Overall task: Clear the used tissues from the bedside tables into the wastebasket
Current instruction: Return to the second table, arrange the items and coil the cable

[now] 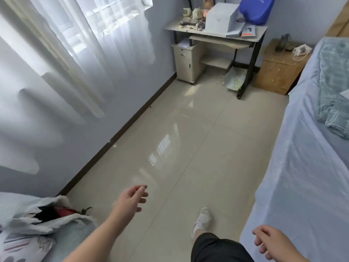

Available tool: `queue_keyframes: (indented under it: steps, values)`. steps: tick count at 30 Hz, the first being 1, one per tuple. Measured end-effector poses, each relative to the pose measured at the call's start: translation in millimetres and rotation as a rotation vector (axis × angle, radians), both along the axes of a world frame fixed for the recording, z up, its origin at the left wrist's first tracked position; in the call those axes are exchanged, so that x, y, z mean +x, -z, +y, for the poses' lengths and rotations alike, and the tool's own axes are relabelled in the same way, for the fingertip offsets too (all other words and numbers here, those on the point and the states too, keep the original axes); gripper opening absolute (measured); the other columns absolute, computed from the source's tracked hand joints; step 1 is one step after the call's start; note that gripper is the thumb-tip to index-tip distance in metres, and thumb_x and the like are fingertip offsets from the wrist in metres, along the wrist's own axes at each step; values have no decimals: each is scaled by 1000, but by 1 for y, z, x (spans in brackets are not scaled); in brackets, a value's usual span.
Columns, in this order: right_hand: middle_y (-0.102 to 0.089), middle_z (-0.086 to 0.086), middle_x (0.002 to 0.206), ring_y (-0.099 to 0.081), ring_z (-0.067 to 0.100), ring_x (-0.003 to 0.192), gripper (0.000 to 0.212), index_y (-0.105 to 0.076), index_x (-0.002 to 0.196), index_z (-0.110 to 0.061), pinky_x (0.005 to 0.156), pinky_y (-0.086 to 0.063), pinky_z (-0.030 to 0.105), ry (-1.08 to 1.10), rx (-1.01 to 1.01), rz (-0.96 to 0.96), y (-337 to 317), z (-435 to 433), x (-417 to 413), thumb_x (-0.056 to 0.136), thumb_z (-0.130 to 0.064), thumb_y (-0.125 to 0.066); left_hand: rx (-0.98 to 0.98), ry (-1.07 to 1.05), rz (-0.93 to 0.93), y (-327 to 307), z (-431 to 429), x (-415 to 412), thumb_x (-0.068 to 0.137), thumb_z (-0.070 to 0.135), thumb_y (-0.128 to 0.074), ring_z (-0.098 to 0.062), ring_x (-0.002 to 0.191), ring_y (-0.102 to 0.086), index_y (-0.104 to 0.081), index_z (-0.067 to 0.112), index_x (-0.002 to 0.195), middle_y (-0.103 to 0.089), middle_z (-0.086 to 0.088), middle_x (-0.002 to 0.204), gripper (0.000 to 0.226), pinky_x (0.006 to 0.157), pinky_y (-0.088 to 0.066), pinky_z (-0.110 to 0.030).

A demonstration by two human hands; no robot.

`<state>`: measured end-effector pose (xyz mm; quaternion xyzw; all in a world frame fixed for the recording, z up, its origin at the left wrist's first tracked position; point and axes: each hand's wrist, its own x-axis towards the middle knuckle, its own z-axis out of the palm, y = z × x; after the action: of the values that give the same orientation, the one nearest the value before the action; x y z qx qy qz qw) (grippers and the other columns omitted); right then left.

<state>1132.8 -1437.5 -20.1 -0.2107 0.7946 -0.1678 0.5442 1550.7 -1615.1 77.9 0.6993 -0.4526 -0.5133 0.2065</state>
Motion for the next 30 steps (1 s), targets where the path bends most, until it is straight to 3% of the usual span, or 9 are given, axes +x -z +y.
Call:
queue_keyframes:
  steps: [8,14,19,24,30]
  values:
    - [-65,7,64,-51,20,51,22,-66,85,4,49,-37,29,115,-80,-17,-25,-182,-55,99,-11,-58,-37,99,-40,-7,-171,-91,107,23,-60,-20,95,-74,-78,24,107,-79,0,103,18,73,-59,-35]
    - [-68,5,75,-57,15,57,20,-69,93,-5,49,-44,26,175,-263,56,-77,-326,-124,101,-17,-56,27,197,-28,19,-286,-167,106,19,-62,-26,93,-74,-80,21,103,-80,-6,102,18,69,-58,-38]
    - [-71,2,73,-61,13,56,18,-71,92,-9,54,-48,30,310,-312,84,-85,-415,-179,97,-18,-57,109,348,-36,52,-395,-229,104,21,-65,-27,91,-74,-81,24,101,-80,-5,102,16,71,-57,-38]
    - [-74,1,73,-63,10,56,18,-73,86,-17,52,-50,27,448,-245,110,-76,-463,-226,98,-20,-60,151,504,-24,60,-520,-312,106,19,-62,-29,90,-72,-78,19,106,-78,-11,104,16,72,-53,-37]
    - [-73,2,70,-61,15,55,19,-76,87,-15,53,-48,31,653,-113,66,-57,-465,-268,97,-20,-61,121,721,-16,36,-640,-446,106,30,-62,-22,93,-76,-79,29,107,-81,1,100,17,72,-59,-35]
